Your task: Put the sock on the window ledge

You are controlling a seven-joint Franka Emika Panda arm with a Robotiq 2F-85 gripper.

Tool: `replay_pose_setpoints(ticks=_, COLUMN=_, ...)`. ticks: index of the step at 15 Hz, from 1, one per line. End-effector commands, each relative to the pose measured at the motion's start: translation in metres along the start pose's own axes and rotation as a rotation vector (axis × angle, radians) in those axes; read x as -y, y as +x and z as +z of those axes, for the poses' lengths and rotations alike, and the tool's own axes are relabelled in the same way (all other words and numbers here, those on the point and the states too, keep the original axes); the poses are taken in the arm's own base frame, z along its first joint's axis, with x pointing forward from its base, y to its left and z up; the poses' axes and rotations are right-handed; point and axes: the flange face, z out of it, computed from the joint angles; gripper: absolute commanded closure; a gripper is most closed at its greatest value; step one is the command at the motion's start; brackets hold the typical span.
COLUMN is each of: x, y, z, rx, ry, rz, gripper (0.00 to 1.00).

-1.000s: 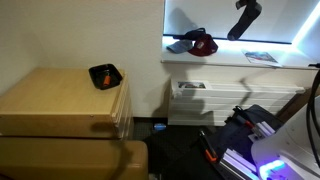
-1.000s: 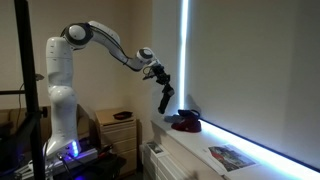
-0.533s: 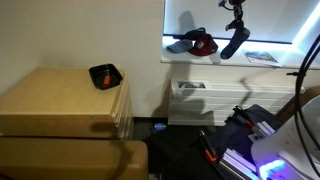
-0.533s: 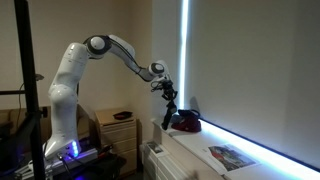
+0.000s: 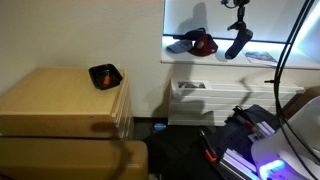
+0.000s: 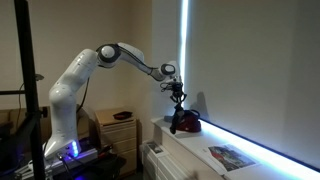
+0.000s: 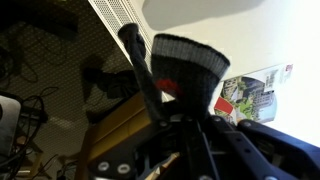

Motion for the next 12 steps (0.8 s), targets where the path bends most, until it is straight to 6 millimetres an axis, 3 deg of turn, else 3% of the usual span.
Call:
replay_pose_setpoints(ticks=1, x=0.006, y=-0.010, z=0.009, rx=-0.002, ry=0.035, rz=0.083, gripper=0.98)
replay_pose_setpoints(ticks=7, x=0.053, y=-0.048, z=0.029, rx=0.150, ry=0.060, rz=0.419, gripper=0.98)
replay_pose_setpoints(ticks=12, x=0.093, y=-0.036, z=0.064, rx=0.152, ry=0.151, rz=0.675, gripper=0.98)
